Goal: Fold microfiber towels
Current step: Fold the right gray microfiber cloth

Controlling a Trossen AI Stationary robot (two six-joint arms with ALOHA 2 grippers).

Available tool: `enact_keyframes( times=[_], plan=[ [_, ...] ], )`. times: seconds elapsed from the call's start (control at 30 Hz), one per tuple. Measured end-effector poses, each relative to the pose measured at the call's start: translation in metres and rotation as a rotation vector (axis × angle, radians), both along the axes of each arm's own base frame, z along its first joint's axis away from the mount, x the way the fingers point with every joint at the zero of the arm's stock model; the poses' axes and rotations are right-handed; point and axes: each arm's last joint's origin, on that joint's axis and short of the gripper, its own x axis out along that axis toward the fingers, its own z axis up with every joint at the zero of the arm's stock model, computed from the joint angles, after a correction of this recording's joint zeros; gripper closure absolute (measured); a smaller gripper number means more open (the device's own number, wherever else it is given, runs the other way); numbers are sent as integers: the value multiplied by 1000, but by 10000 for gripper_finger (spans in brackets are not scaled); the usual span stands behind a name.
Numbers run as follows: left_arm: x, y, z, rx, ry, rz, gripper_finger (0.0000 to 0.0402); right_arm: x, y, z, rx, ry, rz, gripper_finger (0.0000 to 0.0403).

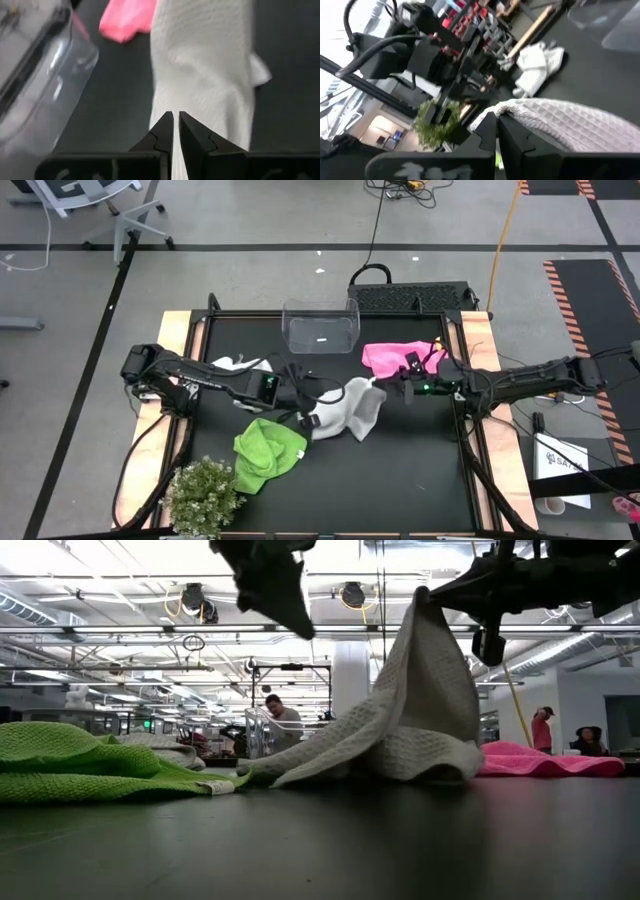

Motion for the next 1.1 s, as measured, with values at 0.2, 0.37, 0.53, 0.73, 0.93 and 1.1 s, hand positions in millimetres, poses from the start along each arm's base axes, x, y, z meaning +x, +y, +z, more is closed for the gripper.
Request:
enact_keyframes(
  times=[0.2, 0.37, 0.53, 0.73, 0.93, 1.1],
  plan=[
    [15, -3, -27, 51, 56, -57, 369, 0, -6, 0, -13, 2, -31, 403],
    [25, -16, -56, 141, 164, -221, 368, 0, -8, -1, -10, 10, -36, 403],
    [28, -36, -70, 206, 217, -405, 366, -1, -7, -3, -6, 27, -26, 403],
    [32, -54, -85, 176, 212, -479, 317, -1, -6, -3, 0, 37, 20, 403],
    [33, -52, -86, 126, 198, -410, 240, -1, -6, -4, -1, 39, 41, 403],
    [34, -54, -93, 97, 214, -399, 199, -1, -5, -4, -3, 38, 48, 403]
  ],
)
